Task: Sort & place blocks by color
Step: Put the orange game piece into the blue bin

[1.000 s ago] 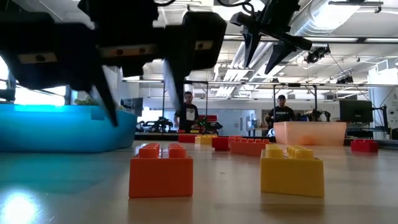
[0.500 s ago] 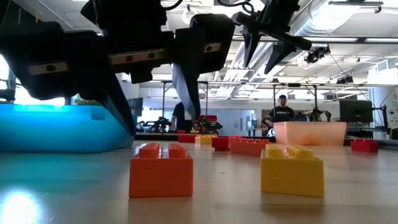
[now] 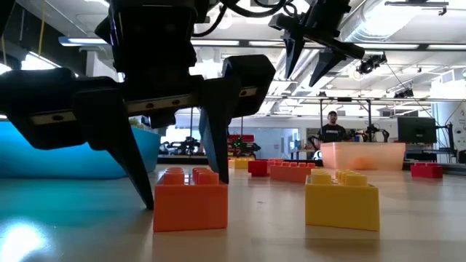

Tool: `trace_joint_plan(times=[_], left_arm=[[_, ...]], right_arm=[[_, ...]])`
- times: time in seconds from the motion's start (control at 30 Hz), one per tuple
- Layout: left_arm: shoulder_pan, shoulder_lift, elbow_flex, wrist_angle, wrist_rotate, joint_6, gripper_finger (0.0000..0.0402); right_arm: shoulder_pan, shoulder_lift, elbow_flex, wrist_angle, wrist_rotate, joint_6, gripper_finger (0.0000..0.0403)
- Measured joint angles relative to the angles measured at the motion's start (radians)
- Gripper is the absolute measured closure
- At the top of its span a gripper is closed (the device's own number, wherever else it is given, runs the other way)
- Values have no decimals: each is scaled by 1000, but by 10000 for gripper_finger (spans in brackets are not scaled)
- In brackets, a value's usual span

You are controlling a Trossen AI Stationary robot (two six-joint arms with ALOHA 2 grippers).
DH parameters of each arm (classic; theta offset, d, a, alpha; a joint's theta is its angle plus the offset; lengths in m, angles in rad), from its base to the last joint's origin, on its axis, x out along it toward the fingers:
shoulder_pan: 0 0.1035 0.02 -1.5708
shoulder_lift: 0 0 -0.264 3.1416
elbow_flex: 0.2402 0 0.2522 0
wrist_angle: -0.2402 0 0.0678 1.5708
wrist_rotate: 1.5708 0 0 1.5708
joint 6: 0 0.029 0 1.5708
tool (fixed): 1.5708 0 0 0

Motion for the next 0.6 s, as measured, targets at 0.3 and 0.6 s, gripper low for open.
trace_joint_plan(times=[0.3,0.6], left_arm=[[-6,2,-1,3,27,-26,195],[-7,3,-2,3,68,-37,275]], right_arm=[[0,0,0,-3,0,0,165],[0,0,0,-3,5,0,165]])
